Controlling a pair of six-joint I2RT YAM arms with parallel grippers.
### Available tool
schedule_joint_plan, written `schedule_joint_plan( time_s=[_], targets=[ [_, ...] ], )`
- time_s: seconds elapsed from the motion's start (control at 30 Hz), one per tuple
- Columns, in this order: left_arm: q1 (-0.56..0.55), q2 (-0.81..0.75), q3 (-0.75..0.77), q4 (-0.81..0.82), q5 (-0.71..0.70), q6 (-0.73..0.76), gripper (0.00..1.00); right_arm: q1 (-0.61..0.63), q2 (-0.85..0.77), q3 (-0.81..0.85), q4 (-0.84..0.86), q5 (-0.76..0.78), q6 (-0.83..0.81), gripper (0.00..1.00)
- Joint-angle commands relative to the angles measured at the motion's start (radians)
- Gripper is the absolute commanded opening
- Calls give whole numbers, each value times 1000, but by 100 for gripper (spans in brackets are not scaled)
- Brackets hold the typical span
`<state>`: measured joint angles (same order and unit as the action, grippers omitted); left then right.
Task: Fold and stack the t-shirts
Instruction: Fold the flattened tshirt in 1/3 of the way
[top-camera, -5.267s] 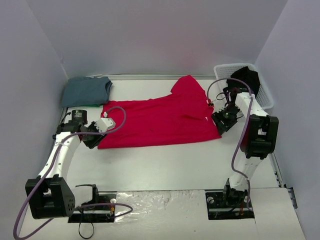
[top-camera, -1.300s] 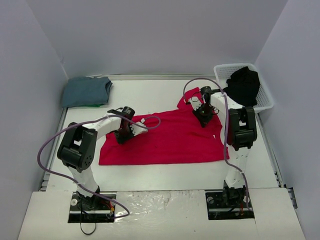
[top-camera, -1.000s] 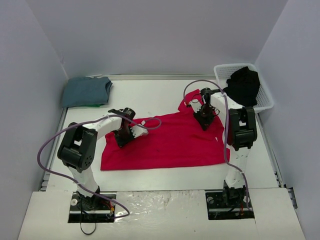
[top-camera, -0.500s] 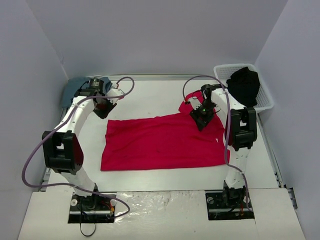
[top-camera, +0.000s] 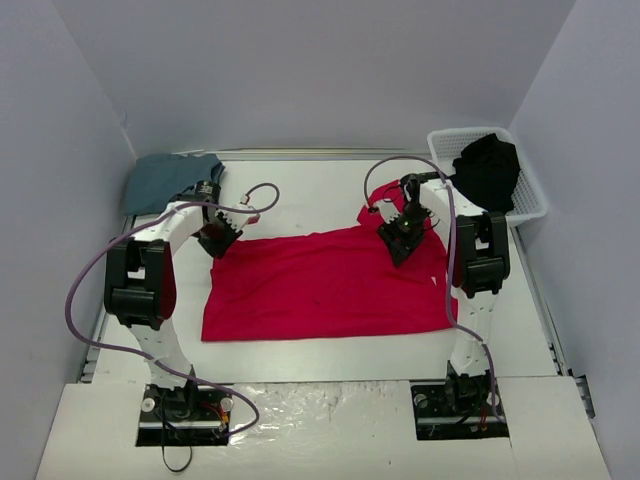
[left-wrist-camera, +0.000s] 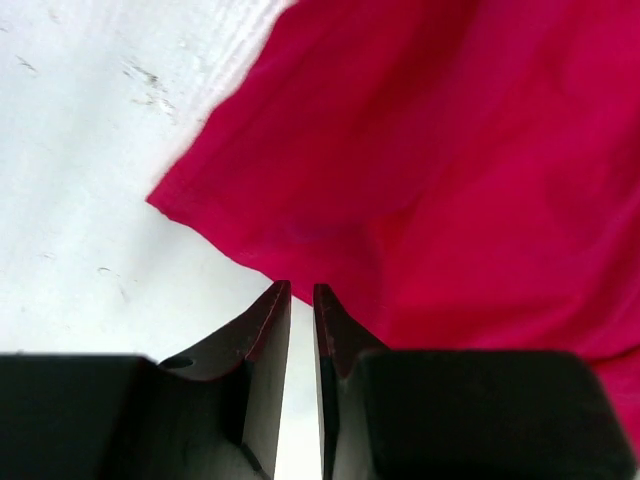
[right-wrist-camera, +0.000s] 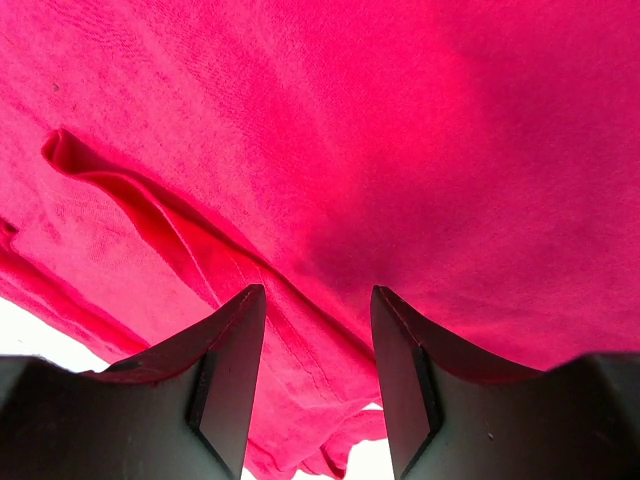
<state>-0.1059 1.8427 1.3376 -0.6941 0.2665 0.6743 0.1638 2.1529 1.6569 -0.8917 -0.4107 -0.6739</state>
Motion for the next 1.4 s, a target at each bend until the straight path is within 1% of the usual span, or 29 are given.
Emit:
schedule_joint_plan(
  time_s=[0.0,0.27,0.4,0.5,0.77,0.8,0.83,0.87,0.9,1.07,1.27,1.37],
  targets=[
    [25,13,29,51,26,19,15,-7,2,-17,-43,-17,8,42],
    [38,78,64,76,51,18,15,-9,13,-11,-43,-10,20,43],
    [44,90,75,100,51,11,15,-9,13,-16,-44,-13,16,47],
    [48,101,97,99,56,1,15,-7,16,-22,-46,-14,13,49],
    [49,138,124,70,59,4,15,-9,22,-37,-44,-16,0,52],
    [51,139,123,73,59,4,15,-9,22,-37,-44,-16,-1,51],
    [49,142,120,74,60,2,4,-9,24,-37,-44,-17,-1,51],
    [49,142,120,74,62,1,2,-10,24,-37,-44,-17,-3,50],
    [49,144,120,74,62,-2,2,-10,25,-37,-44,-17,-3,48],
    [49,122,118,85,60,-25,2,-10,30,-40,-44,-14,-3,43],
    [49,24,81,179,30,-71,2,-23,12,-40,-44,-17,-6,38],
    [49,-13,67,219,25,-88,2,-30,10,-40,-44,-20,-7,38]
  ],
)
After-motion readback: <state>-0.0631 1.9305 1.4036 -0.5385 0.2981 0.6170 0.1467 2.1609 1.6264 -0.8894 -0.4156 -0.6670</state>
